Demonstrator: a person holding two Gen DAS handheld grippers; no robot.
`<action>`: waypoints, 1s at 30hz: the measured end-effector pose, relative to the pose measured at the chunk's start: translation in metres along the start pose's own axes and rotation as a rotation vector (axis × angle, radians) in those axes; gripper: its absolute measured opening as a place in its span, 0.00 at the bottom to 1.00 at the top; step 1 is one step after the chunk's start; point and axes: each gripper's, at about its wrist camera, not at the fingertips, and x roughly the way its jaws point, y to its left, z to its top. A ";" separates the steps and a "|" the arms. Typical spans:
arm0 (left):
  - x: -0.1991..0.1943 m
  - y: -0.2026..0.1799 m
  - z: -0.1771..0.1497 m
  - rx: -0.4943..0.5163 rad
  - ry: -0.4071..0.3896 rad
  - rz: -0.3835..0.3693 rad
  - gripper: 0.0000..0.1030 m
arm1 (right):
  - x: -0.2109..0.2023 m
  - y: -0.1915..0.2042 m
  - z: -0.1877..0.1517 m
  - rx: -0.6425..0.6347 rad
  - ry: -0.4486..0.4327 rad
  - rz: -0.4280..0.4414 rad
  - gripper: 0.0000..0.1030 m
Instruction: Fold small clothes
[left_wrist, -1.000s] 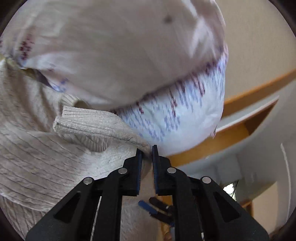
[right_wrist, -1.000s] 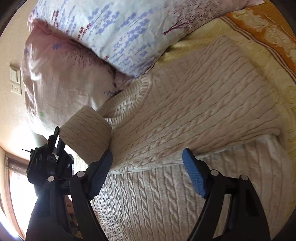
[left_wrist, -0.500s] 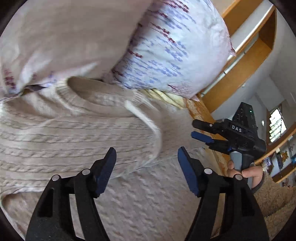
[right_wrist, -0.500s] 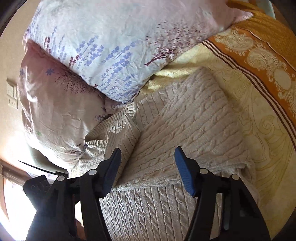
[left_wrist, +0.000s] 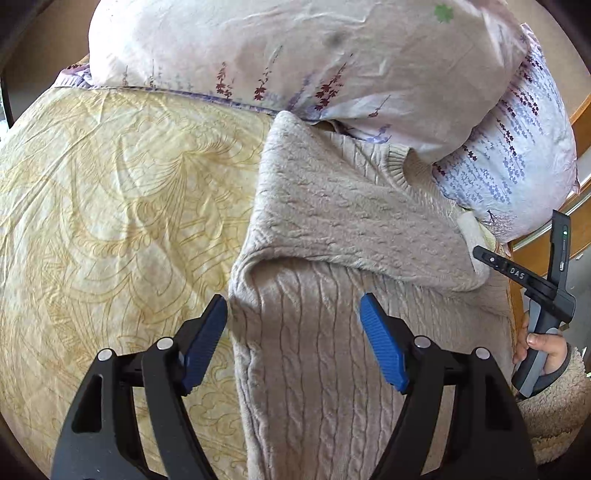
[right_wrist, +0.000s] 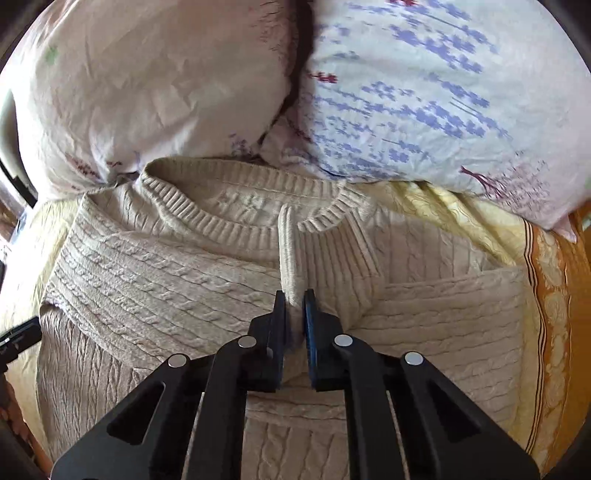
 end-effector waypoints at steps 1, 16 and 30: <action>0.000 0.002 -0.002 -0.005 0.004 -0.003 0.72 | -0.008 -0.014 -0.004 0.050 -0.016 0.008 0.09; 0.001 0.001 -0.007 0.028 0.011 -0.061 0.78 | -0.019 -0.135 -0.057 0.664 0.026 0.352 0.36; 0.000 -0.002 -0.010 0.046 0.012 -0.063 0.79 | -0.025 -0.124 -0.027 0.492 -0.028 0.218 0.07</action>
